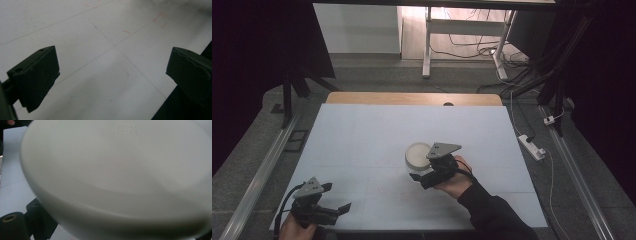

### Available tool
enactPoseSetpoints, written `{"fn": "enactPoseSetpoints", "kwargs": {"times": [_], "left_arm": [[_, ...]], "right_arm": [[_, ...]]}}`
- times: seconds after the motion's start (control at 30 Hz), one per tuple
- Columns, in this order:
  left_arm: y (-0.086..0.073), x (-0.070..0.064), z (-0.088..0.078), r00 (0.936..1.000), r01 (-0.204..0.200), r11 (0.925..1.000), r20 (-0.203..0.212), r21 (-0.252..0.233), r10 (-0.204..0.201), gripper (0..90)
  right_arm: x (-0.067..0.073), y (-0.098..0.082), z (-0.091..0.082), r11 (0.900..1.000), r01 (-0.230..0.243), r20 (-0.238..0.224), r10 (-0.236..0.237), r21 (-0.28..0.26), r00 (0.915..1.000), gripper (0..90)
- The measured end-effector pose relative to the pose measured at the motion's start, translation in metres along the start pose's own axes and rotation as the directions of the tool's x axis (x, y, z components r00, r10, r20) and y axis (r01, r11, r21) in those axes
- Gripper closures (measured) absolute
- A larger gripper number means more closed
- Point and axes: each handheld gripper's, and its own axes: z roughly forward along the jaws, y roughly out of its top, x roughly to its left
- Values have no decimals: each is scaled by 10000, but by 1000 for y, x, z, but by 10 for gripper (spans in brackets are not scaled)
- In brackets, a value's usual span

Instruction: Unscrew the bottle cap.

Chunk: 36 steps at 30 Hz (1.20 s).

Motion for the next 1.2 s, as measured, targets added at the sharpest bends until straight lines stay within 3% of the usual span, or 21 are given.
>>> {"fn": "enactPoseSetpoints", "kwargs": {"times": [0.23, 0.47, 0.6, 0.87, 1.03, 1.1, 1.2], "left_arm": [[17, -5, 9, 9979, -551, 9978, 313, -379, 563, 0], [35, -8, 17, 9951, -822, 9945, 499, -652, 856, 0], [47, -10, 22, 9916, -1121, 9924, 584, -516, 1151, 0], [71, -18, 36, 9834, -1570, 9849, 801, -730, 1627, 0], [88, -25, 46, 9767, -1885, 9789, 895, -787, 1952, 0], [95, -28, 49, 9705, -2158, 9728, 912, -844, 2232, 0], [106, -31, 53, 9599, -2375, 9663, 1287, -992, 2492, 0]], "right_arm": [[2, 1, -2, 9999, 134, -104, -135, -87, 9999, 67], [4, 2, -3, 9998, 132, -147, -134, -158, 9998, 67], [5, 2, -2, 9998, 169, -173, -171, -134, 9997, 67], [7, 3, -2, 9996, 264, -243, -267, -114, 9993, 67], [8, 3, -1, 9996, 263, -317, -266, -106, 9991, 67], [8, 3, -1, 9996, 258, -353, -262, -119, 9990, 67], [8, 3, 0, 9995, 295, -357, -299, -127, 9989, 67]]}}
